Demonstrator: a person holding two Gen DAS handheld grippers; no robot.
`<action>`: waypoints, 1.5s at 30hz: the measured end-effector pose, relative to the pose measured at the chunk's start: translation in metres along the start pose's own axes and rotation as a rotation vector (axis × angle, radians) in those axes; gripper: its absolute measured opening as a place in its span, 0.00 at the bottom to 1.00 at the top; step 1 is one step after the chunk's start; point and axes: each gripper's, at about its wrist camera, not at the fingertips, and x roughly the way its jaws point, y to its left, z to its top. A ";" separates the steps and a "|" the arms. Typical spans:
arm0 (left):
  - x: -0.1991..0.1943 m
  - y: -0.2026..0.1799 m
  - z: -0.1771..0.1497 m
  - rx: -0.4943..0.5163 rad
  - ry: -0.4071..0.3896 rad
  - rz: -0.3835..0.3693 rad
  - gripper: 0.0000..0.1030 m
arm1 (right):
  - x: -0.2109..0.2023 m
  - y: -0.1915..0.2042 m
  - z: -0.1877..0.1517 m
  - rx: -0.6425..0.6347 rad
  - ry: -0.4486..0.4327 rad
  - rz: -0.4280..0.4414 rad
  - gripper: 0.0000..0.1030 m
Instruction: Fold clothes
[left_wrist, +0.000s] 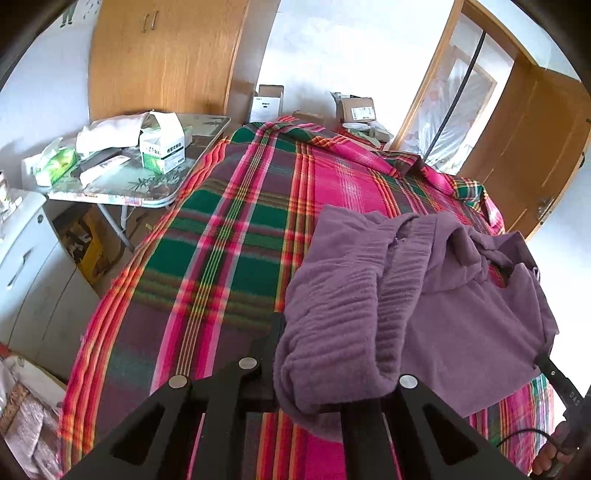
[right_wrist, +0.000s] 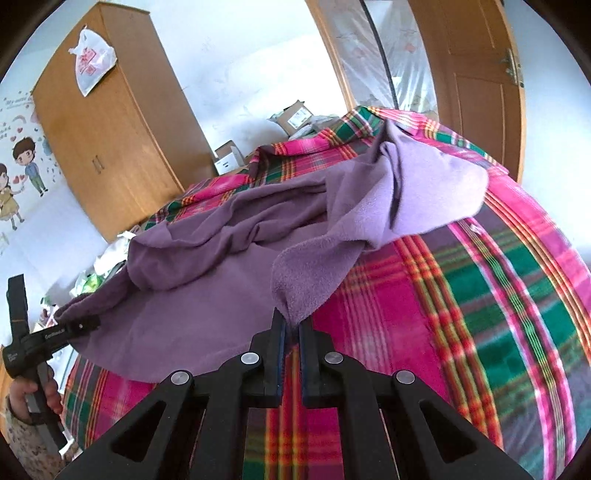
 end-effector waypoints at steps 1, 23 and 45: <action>-0.003 0.001 -0.005 -0.001 -0.001 -0.004 0.08 | -0.003 -0.003 -0.003 0.005 0.001 -0.001 0.06; -0.028 0.006 -0.055 0.048 0.029 0.008 0.32 | -0.021 -0.022 -0.046 -0.087 0.046 -0.050 0.23; -0.055 0.025 -0.065 -0.012 0.054 -0.051 0.41 | -0.014 0.023 0.054 -0.286 -0.007 0.151 0.45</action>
